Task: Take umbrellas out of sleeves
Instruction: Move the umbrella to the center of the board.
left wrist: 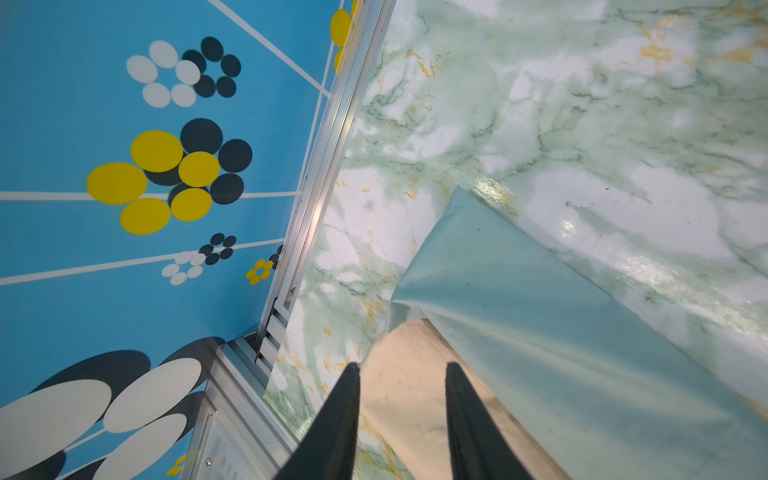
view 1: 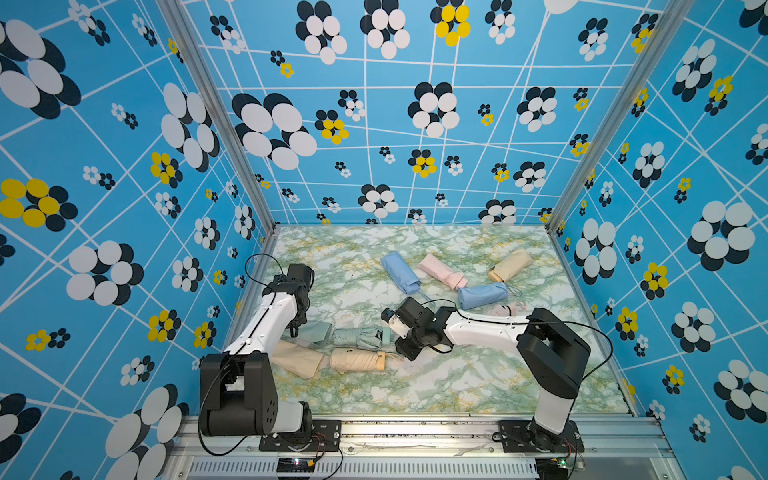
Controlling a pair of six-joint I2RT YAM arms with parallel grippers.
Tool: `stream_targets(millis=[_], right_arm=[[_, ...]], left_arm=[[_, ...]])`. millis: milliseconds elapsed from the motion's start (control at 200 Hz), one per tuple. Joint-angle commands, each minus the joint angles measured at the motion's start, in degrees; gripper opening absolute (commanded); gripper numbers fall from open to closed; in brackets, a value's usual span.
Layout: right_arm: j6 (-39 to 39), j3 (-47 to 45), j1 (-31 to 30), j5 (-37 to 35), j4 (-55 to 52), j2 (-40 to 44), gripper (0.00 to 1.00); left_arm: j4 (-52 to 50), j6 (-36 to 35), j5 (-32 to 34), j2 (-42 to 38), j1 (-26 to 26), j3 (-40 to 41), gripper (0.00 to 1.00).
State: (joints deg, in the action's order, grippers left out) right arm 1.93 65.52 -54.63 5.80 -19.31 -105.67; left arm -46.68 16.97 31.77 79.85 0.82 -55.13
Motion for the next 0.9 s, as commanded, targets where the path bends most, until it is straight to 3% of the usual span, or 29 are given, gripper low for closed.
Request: stream_targets(millis=[0,75,310,390,485,695,895], right_arm=[[0.0,1.5,0.1,-1.5,-1.9,4.0,0.39],[-0.1,1.4,0.1,-2.4,-1.8,5.8,0.47],[-1.0,2.2,0.1,-7.3,-0.4,11.8,0.63],[-2.0,2.9,0.4,-9.7,0.3,13.1,0.68],[-3.1,4.5,0.9,-12.3,0.4,13.4,0.79],[-3.2,12.4,3.8,-16.8,-3.3,7.9,0.89],[-0.1,21.6,7.2,-18.0,-7.8,0.4,0.98]], left_arm=[[0.9,-1.1,-0.6,-4.1,-0.9,0.5,0.41],[3.9,-2.6,-3.7,-7.3,-1.3,1.5,0.42],[13.0,-4.0,-12.3,-20.2,-1.4,6.9,0.89],[15.4,-4.8,-16.8,-23.8,-1.5,8.3,0.99],[17.4,-6.4,-23.2,-26.8,-1.4,9.0,0.99],[19.5,-8.1,-35.9,-28.7,-1.4,9.4,0.99],[17.9,-8.7,-40.9,-26.1,-1.3,7.7,0.99]])
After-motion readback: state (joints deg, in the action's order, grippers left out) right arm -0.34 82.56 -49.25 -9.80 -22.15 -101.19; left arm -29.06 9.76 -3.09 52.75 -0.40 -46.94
